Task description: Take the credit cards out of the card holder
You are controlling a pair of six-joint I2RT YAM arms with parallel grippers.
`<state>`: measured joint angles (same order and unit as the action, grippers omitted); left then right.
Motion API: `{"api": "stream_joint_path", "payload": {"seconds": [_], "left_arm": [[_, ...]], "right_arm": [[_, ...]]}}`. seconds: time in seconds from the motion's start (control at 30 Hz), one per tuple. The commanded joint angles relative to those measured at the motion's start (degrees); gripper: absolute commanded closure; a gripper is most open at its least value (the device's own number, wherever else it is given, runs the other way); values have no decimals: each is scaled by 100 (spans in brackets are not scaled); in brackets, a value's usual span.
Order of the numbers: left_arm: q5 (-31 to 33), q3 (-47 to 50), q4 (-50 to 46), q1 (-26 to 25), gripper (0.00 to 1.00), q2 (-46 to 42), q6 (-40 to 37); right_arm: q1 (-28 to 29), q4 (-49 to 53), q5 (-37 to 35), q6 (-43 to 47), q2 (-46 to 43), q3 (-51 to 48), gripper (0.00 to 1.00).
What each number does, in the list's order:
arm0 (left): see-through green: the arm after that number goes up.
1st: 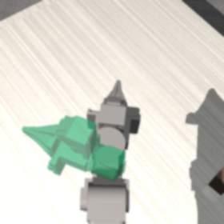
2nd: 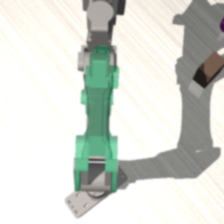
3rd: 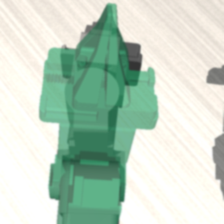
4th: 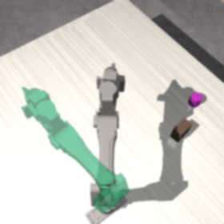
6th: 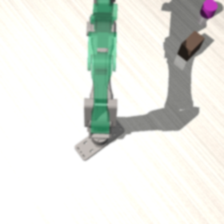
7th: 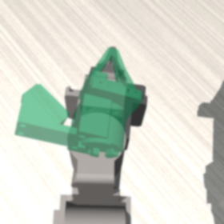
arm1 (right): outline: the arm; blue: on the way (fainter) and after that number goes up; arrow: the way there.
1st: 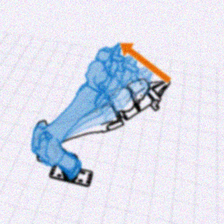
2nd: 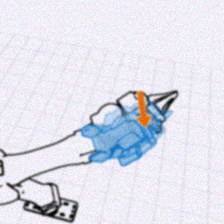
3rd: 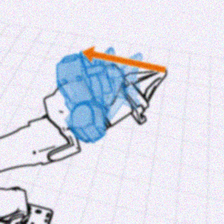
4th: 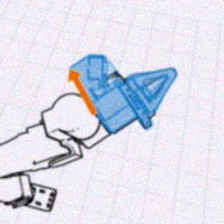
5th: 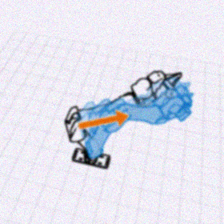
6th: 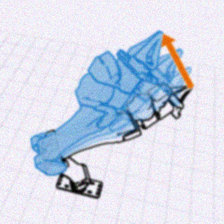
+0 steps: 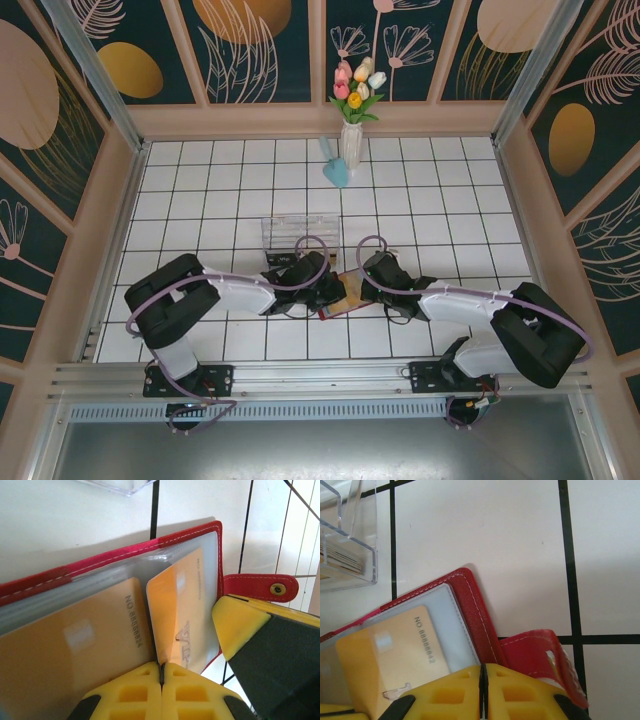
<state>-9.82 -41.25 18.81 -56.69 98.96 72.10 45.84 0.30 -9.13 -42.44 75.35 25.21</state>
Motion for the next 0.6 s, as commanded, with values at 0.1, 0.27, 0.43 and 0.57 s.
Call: {"api": "stream_joint_path", "payload": {"seconds": [0.1, 0.27, 0.43, 0.57], "left_arm": [[168, 322, -184, 1, 100, -534, 80], [217, 472, -345, 19, 100, -825, 62], [329, 629, -598, 23, 100, -1355, -11], [586, 645, -1099, 18, 100, -1958, -156]], "right_arm": [[-5, 567, -47, -121, 111, -192, 89], [-5, 567, -39, -131, 129, -175, 89], [-5, 562, -45, -111, 104, -144, 89], [19, 570, -59, -18, -55, -62, 88]]}}
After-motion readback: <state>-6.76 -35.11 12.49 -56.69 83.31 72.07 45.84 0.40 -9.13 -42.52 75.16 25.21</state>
